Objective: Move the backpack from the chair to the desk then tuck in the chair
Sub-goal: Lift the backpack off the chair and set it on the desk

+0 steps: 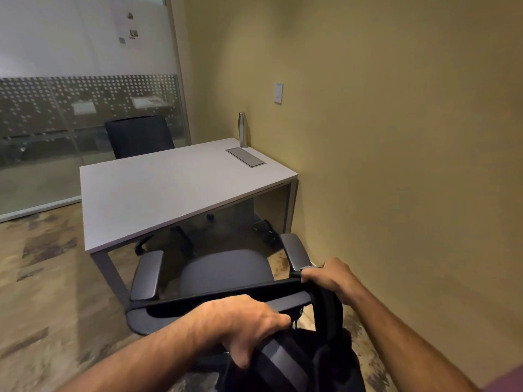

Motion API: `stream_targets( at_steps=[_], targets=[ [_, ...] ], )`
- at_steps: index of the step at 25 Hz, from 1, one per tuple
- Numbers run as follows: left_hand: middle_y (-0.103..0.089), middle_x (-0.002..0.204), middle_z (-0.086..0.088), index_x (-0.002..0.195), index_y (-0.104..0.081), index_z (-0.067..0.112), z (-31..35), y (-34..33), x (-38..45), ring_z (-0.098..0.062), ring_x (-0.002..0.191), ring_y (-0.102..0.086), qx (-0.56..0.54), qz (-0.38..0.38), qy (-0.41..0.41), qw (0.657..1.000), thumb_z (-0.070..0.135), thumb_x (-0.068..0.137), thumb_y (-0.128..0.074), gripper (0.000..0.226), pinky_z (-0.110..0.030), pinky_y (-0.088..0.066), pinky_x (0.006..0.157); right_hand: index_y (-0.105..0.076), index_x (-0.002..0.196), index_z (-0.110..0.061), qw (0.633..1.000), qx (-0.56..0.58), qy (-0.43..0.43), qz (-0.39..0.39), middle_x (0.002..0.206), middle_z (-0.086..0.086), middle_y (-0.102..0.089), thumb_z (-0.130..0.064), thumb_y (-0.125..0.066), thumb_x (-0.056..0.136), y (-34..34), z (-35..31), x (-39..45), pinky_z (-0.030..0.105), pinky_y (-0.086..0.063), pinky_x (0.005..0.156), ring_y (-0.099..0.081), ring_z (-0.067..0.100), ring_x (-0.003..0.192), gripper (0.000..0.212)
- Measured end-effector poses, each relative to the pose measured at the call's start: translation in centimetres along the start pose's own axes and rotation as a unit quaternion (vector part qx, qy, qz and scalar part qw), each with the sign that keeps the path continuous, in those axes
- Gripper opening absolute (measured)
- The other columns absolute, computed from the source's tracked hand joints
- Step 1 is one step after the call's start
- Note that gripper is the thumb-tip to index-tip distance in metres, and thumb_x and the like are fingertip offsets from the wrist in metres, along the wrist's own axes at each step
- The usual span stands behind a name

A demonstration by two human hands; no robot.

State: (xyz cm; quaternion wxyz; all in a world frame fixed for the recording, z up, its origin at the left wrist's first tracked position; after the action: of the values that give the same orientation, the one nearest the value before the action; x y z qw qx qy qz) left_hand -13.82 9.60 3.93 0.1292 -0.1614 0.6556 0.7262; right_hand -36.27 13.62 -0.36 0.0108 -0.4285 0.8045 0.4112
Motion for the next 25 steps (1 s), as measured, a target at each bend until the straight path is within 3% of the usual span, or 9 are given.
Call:
stream_targets(
  at_steps=[3, 7, 11, 14, 17, 19, 22, 23, 25],
  targets=[
    [-0.062, 0.098, -0.010, 0.102, -0.036, 0.021, 0.9, 1.1, 2.7, -0.036, 0.080, -0.061, 0.000, 0.003, -0.028, 1.000, 0.014, 0.066, -0.081, 0.058, -0.052, -0.058, 0.069, -0.073, 0.071, -0.003, 0.992, 0.124, -0.024, -0.006, 0.069, 0.011, -0.073, -0.023, -0.085, 0.059, 1.8, 1.6, 0.9, 0.027, -0.048, 0.053, -0.068, 0.024, 0.057, 0.026],
    [-0.064, 0.105, -0.013, 0.111, -0.041, 0.017, 2.0, 2.5, 5.9, -0.038, 0.088, -0.063, 0.007, -0.008, -0.044, 0.999, 0.018, 0.067, -0.085, 0.061, -0.046, -0.055, 0.068, -0.070, 0.073, 0.009, 0.969, 0.225, -0.096, -0.033, 0.060, 0.020, -0.068, 0.005, -0.076, 0.071, 5.1, 5.0, 2.4, 0.028, -0.050, 0.053, -0.064, 0.028, 0.047, 0.007],
    [-0.066, 0.114, -0.015, 0.121, -0.042, 0.020, 3.3, 3.0, 9.7, -0.040, 0.097, -0.065, -0.019, -0.026, -0.085, 0.996, 0.021, 0.074, -0.083, 0.063, -0.050, -0.054, 0.073, -0.070, 0.103, 0.018, 0.965, 0.223, -0.104, -0.089, 0.085, 0.031, -0.072, 0.003, -0.080, 0.069, 6.7, 6.8, 4.3, 0.032, -0.052, 0.058, -0.066, 0.031, 0.056, 0.038],
    [-0.065, 0.115, -0.016, 0.126, -0.040, 0.023, 3.6, 3.1, 12.7, -0.040, 0.098, -0.065, -0.052, -0.010, -0.099, 0.994, 0.020, 0.075, -0.084, 0.067, -0.053, -0.056, 0.076, -0.071, 0.085, 0.006, 0.977, 0.189, -0.049, -0.086, 0.069, 0.017, -0.065, 0.003, -0.077, 0.076, 8.2, 5.4, 5.0, 0.028, -0.045, 0.056, -0.060, 0.023, 0.047, 0.011],
    [-0.066, 0.116, -0.012, 0.128, -0.048, 0.025, 3.4, 4.6, 15.2, -0.036, 0.101, -0.065, -0.132, 0.012, -0.104, 0.986, 0.018, 0.076, -0.085, 0.065, -0.047, -0.055, 0.082, -0.070, 0.069, 0.001, 0.990, 0.129, 0.025, -0.061, 0.057, 0.008, -0.057, 0.003, -0.081, 0.072, 10.7, 3.3, 5.7, 0.025, -0.037, 0.050, -0.052, 0.016, 0.046, 0.012],
    [-0.069, 0.102, -0.002, 0.115, -0.056, 0.026, 2.4, 6.5, 16.5, -0.022, 0.092, -0.066, -0.247, 0.065, -0.110, 0.961, 0.030, 0.073, -0.091, 0.055, -0.038, -0.055, 0.078, -0.064, 0.047, -0.007, 0.995, 0.065, 0.070, -0.032, 0.046, -0.002, -0.050, -0.002, -0.084, 0.068, 12.8, 1.9, 6.1, 0.026, -0.032, 0.049, -0.044, 0.012, 0.043, 0.029],
    [-0.060, 0.078, 0.011, 0.091, -0.054, 0.025, -0.8, 9.9, 19.7, -0.008, 0.069, -0.055, -0.389, 0.309, -0.032, 0.867, 0.053, 0.064, -0.092, 0.054, -0.030, -0.046, 0.062, -0.063, 0.041, -0.012, 0.990, -0.050, 0.131, 0.029, 0.042, -0.005, -0.049, -0.016, -0.085, 0.066, 16.7, -0.3, 7.1, 0.026, -0.034, 0.048, -0.043, 0.011, 0.044, 0.034],
    [-0.060, 0.082, 0.012, 0.095, -0.054, 0.027, -2.2, 10.8, 21.2, -0.006, 0.071, -0.055, -0.438, 0.376, 0.014, 0.817, 0.057, 0.062, -0.091, 0.058, -0.029, -0.048, 0.065, -0.067, 0.046, -0.010, 0.985, -0.078, 0.146, 0.047, 0.045, -0.001, -0.053, -0.020, -0.084, 0.066, 18.1, -1.1, 7.6, 0.028, -0.036, 0.050, -0.046, 0.012, 0.047, 0.028],
    [-0.066, 0.108, 0.008, 0.116, -0.056, 0.026, -4.4, 13.1, 24.6, -0.008, 0.096, -0.063, -0.526, 0.381, 0.055, 0.758, 0.064, 0.062, -0.084, 0.072, -0.031, -0.056, 0.085, -0.065, 0.049, -0.007, 0.976, -0.099, 0.172, 0.094, 0.046, 0.005, -0.054, -0.026, -0.079, 0.066, 20.4, -2.5, 9.1, 0.032, -0.038, 0.050, -0.047, 0.015, 0.048, 0.029]
  ],
)
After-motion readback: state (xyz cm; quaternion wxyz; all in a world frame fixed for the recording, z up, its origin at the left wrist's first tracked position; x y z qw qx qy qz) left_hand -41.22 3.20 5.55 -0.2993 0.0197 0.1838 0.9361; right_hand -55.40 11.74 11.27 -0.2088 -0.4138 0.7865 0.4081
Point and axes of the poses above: each hand's wrist, its own x-axis towards the middle knuckle, its own y-axis out of the back of the hand, z = x × y, the point moved 2 cm from there along x, towards the middle knuckle
